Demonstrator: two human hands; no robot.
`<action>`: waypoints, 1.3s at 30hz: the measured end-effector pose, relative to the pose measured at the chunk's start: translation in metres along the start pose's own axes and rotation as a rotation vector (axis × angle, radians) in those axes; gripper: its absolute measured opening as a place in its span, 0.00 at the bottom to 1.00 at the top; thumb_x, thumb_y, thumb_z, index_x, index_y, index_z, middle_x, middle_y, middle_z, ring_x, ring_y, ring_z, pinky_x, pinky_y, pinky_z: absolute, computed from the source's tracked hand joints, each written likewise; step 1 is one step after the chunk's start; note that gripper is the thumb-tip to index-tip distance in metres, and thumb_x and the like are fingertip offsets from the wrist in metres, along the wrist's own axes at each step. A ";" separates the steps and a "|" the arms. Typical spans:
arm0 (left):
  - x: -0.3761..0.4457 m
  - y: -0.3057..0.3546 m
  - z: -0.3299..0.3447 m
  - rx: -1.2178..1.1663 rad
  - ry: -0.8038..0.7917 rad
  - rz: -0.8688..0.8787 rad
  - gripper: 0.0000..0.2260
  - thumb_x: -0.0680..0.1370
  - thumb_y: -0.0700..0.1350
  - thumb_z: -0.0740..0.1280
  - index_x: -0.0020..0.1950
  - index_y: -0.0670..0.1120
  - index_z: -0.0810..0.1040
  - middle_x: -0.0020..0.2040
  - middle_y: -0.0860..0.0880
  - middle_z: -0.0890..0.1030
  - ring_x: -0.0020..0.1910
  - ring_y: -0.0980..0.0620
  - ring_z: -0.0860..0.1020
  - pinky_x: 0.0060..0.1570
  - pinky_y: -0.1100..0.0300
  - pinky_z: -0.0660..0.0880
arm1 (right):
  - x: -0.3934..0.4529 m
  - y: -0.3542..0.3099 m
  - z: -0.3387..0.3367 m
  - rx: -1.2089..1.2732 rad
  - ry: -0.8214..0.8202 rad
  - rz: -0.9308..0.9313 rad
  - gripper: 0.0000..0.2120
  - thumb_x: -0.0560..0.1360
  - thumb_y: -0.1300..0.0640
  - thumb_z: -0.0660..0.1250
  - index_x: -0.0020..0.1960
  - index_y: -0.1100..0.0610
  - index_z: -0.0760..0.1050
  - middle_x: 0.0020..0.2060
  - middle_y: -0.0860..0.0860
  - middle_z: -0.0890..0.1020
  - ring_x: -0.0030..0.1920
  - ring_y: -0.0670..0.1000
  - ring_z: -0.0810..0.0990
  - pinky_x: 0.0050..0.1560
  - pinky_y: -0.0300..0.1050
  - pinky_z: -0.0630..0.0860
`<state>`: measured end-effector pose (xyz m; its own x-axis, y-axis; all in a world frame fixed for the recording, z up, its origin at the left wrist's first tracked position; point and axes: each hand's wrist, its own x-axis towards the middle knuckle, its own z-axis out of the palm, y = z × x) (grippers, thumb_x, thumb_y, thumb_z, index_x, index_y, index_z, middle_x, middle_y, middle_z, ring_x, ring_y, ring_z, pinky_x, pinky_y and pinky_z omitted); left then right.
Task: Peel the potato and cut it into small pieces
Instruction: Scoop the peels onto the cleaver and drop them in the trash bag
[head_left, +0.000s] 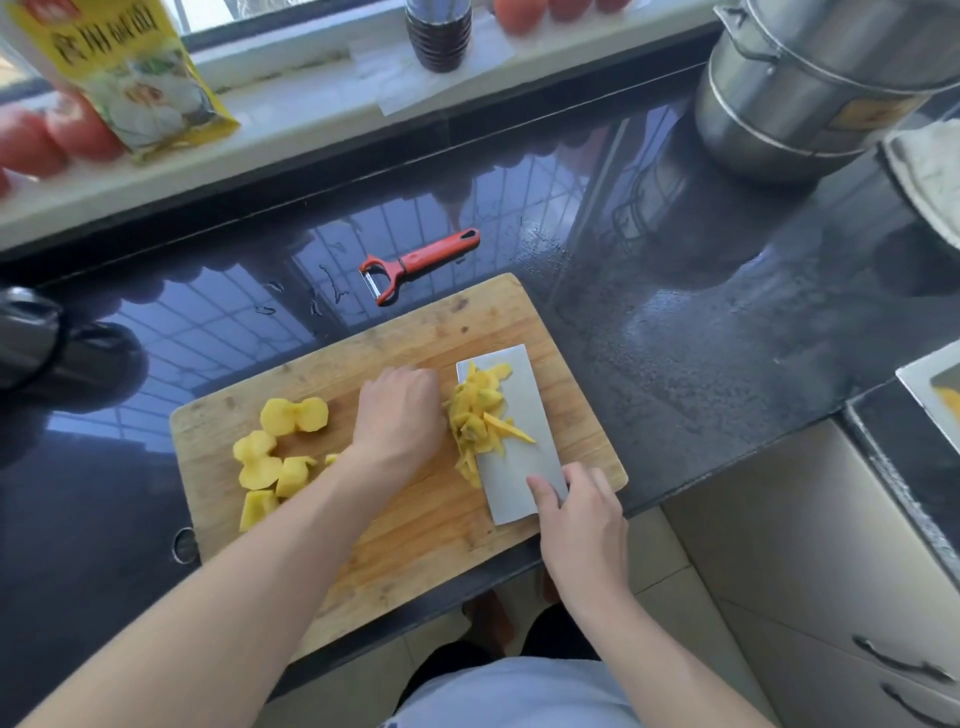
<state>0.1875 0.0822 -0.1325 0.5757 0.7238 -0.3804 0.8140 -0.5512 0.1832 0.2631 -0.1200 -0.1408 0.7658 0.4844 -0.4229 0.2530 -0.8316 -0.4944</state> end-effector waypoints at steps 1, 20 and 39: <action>-0.003 0.003 0.005 -0.065 -0.001 -0.030 0.05 0.78 0.39 0.64 0.43 0.44 0.76 0.47 0.43 0.82 0.50 0.38 0.78 0.47 0.48 0.75 | 0.000 0.000 0.000 -0.001 0.003 -0.002 0.15 0.81 0.41 0.62 0.45 0.52 0.70 0.44 0.47 0.72 0.43 0.56 0.75 0.43 0.53 0.73; -0.045 0.034 -0.014 -1.031 -0.087 -0.295 0.26 0.83 0.33 0.58 0.77 0.55 0.71 0.68 0.58 0.78 0.67 0.60 0.76 0.68 0.59 0.75 | 0.002 0.004 0.002 0.022 -0.012 0.002 0.15 0.81 0.40 0.61 0.45 0.51 0.71 0.44 0.46 0.72 0.44 0.54 0.75 0.45 0.54 0.75; -0.058 0.035 -0.008 -1.266 -0.270 -0.600 0.19 0.83 0.32 0.58 0.68 0.46 0.79 0.55 0.52 0.80 0.60 0.51 0.78 0.74 0.48 0.71 | -0.003 0.011 -0.002 0.044 0.032 0.015 0.16 0.81 0.42 0.62 0.40 0.52 0.68 0.42 0.46 0.71 0.41 0.52 0.74 0.34 0.49 0.68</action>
<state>0.1832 0.0247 -0.0965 0.2098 0.5317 -0.8205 0.5265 0.6457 0.5531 0.2646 -0.1311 -0.1436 0.7881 0.4622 -0.4066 0.2153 -0.8257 -0.5214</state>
